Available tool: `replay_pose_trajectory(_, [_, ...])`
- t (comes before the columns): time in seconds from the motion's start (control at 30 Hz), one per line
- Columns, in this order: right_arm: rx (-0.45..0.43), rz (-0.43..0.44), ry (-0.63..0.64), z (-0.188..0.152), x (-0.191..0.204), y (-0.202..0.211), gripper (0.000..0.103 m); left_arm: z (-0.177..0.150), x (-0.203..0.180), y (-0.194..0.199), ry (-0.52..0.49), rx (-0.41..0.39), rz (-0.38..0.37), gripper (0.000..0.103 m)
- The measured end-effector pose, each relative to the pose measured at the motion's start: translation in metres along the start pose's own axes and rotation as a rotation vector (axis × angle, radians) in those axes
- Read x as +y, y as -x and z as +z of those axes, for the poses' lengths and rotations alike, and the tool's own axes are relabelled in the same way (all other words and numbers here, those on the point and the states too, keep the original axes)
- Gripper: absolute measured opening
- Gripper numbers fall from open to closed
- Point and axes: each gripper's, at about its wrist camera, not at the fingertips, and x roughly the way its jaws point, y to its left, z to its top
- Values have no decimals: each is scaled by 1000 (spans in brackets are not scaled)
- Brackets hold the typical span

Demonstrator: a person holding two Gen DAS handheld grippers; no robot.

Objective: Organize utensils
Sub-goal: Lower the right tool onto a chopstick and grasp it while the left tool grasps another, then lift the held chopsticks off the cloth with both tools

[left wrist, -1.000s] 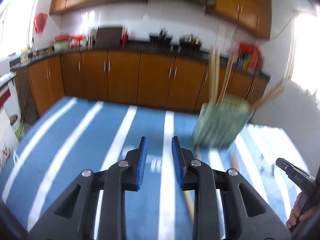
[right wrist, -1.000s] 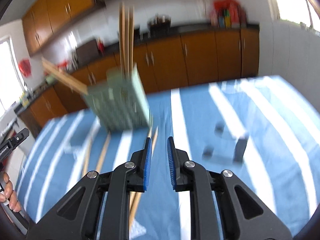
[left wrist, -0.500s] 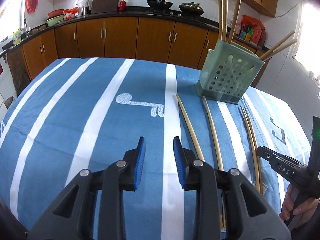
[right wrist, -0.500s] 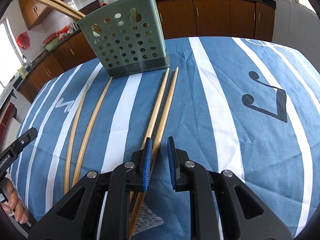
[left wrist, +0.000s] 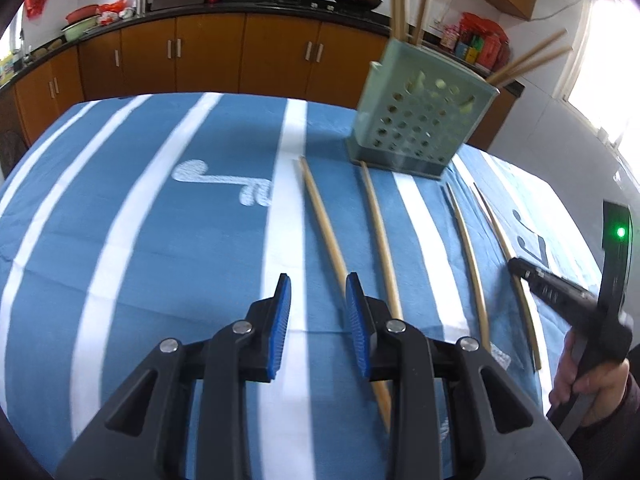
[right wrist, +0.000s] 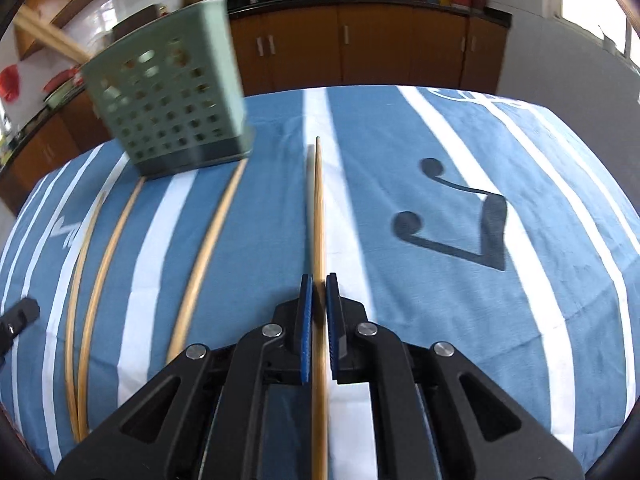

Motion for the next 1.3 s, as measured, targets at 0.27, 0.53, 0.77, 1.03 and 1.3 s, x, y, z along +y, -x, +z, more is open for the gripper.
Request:
replay_pose_trajectory(0.27, [-12,-4,5,-3,-3,3,8,-8,-25,-24,-48,68,32,17])
replay_pose_trajectory(0.53, [-10,34,10,1,-1,-1,8,-2,-16,-33,-62,45,117,8])
replay_pose_trajectory(0.77, [-23,38,8,16,2,-13,8,25,32,-42,-8,25,208,8])
replay_pose_trajectory(1.03, [-18,73,-5,28,-7,-17,8,40,47,-49,-8,28,203,11])
replay_pose_trajectory(1.3, [-9,91,15,6,-9,-4,10,29,48,-42,-45,11,185,19])
